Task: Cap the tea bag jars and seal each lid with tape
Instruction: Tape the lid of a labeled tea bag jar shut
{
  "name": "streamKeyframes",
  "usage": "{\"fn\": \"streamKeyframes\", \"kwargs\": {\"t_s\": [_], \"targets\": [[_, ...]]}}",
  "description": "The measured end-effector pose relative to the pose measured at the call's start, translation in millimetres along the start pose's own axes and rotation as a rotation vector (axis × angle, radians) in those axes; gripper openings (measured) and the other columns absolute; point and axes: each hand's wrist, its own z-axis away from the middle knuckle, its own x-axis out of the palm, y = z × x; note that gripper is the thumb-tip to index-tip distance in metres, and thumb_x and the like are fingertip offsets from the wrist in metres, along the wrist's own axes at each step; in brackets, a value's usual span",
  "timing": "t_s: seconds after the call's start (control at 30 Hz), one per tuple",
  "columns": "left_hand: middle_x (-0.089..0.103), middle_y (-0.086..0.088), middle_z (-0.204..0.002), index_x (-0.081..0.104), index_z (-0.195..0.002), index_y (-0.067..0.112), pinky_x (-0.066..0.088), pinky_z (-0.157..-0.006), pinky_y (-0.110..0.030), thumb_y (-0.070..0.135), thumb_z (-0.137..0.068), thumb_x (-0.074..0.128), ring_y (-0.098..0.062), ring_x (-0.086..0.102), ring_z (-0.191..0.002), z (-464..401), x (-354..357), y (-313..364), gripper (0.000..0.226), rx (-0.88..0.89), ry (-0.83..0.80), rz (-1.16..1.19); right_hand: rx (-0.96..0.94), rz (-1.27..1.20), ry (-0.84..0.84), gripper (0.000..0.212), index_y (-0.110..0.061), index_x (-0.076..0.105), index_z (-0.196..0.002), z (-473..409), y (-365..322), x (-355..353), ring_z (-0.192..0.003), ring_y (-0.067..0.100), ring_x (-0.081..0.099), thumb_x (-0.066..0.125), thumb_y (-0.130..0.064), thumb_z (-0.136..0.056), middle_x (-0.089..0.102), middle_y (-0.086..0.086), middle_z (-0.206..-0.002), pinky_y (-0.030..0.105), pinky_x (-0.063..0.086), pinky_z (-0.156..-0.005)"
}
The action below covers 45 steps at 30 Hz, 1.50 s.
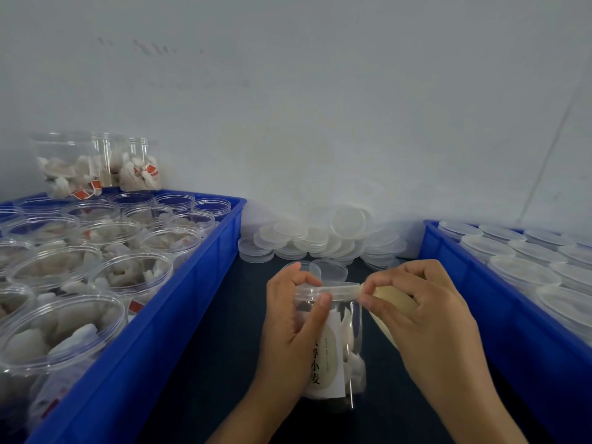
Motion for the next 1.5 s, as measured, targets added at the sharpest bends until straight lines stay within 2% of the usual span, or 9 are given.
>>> {"fn": "streamKeyframes", "kwargs": {"t_s": [0.07,0.13,0.3,0.57,0.7,1.1,1.3,1.43,1.5], "targets": [[0.051,0.013,-0.123,0.058,-0.099,0.035,0.044,-0.084,-0.009,0.05,-0.08,0.055,0.004,0.055,-0.108,0,1,3,0.025,0.041,0.026,-0.04,0.011,0.097,-0.06,0.01,-0.046,0.06,-0.072,-1,2,-2,-0.089,-0.013,0.046,0.066,-0.045,-0.08,0.039,-0.032,-0.099,0.015,0.035,-0.057],[0.05,0.024,-0.125,0.059,-0.099,0.038,0.045,-0.089,-0.013,0.052,-0.079,0.055,0.002,0.052,-0.119,0,1,2,0.024,0.022,0.018,-0.029,0.045,0.107,-0.131,0.011,-0.044,0.06,-0.072,-4,3,-4,-0.08,-0.002,0.05,0.065,-0.044,-0.082,0.04,-0.03,-0.097,0.015,0.034,-0.058],[0.055,0.02,-0.124,0.059,-0.105,0.029,0.053,-0.088,-0.037,0.053,-0.078,0.058,-0.016,0.062,-0.108,1,1,-1,0.036,-0.023,0.008,0.02,0.099,-0.048,-0.217,0.013,-0.034,0.065,-0.07,-8,4,-6,-0.089,0.003,0.052,0.071,-0.034,-0.081,0.057,-0.011,-0.102,0.018,0.036,-0.07],[0.059,0.01,-0.112,0.058,-0.096,0.041,0.053,-0.084,-0.054,0.054,-0.076,0.059,-0.025,0.063,-0.103,1,3,6,0.024,-0.027,-0.001,0.008,0.118,-0.27,-0.248,0.018,-0.039,0.064,-0.067,-4,-2,-5,-0.097,-0.006,0.046,0.073,-0.028,-0.078,0.052,-0.02,-0.102,0.013,0.033,-0.073],[0.06,0.005,-0.109,0.059,-0.096,0.036,0.051,-0.086,-0.054,0.053,-0.076,0.059,-0.027,0.062,-0.102,1,4,7,0.027,-0.017,-0.009,0.015,0.136,-0.288,-0.201,0.02,-0.036,0.064,-0.063,-4,-3,0,-0.093,-0.02,0.042,0.072,-0.027,-0.079,0.054,-0.016,-0.103,-0.004,0.028,-0.072],[0.06,-0.003,-0.115,0.056,-0.102,0.036,0.051,-0.088,-0.051,0.055,-0.077,0.054,-0.024,0.061,-0.104,2,4,8,0.031,-0.052,-0.055,0.011,0.123,-0.254,-0.222,0.021,-0.039,0.064,-0.066,-5,0,0,-0.093,-0.019,0.042,0.072,-0.026,-0.08,0.053,-0.018,-0.103,0.007,0.029,-0.072],[0.059,-0.005,-0.119,0.056,-0.101,0.038,0.05,-0.091,-0.053,0.056,-0.076,0.054,-0.028,0.059,-0.11,1,5,6,0.03,-0.059,-0.062,0.033,0.104,-0.212,-0.187,0.019,-0.033,0.065,-0.064,-5,2,6,-0.095,-0.004,0.049,0.073,-0.026,-0.08,0.058,-0.008,-0.103,0.009,0.03,-0.074],[0.056,0.007,-0.122,0.054,-0.103,0.035,0.052,-0.088,-0.054,0.057,-0.071,0.062,-0.026,0.061,-0.109,2,4,7,0.04,-0.101,-0.076,0.064,0.083,-0.187,-0.166,0.016,-0.031,0.065,-0.066,-5,3,10,-0.095,-0.001,0.053,0.075,-0.028,-0.079,0.06,-0.006,-0.101,0.011,0.033,-0.072],[0.052,0.017,-0.12,0.054,-0.104,0.027,0.055,-0.087,-0.039,0.054,-0.069,0.072,-0.015,0.062,-0.107,2,4,8,0.048,-0.092,-0.069,0.05,0.067,-0.163,-0.142,0.017,-0.031,0.065,-0.065,-3,3,10,-0.091,-0.003,0.054,0.075,-0.029,-0.079,0.06,-0.008,-0.099,0.012,0.037,-0.067]]}}
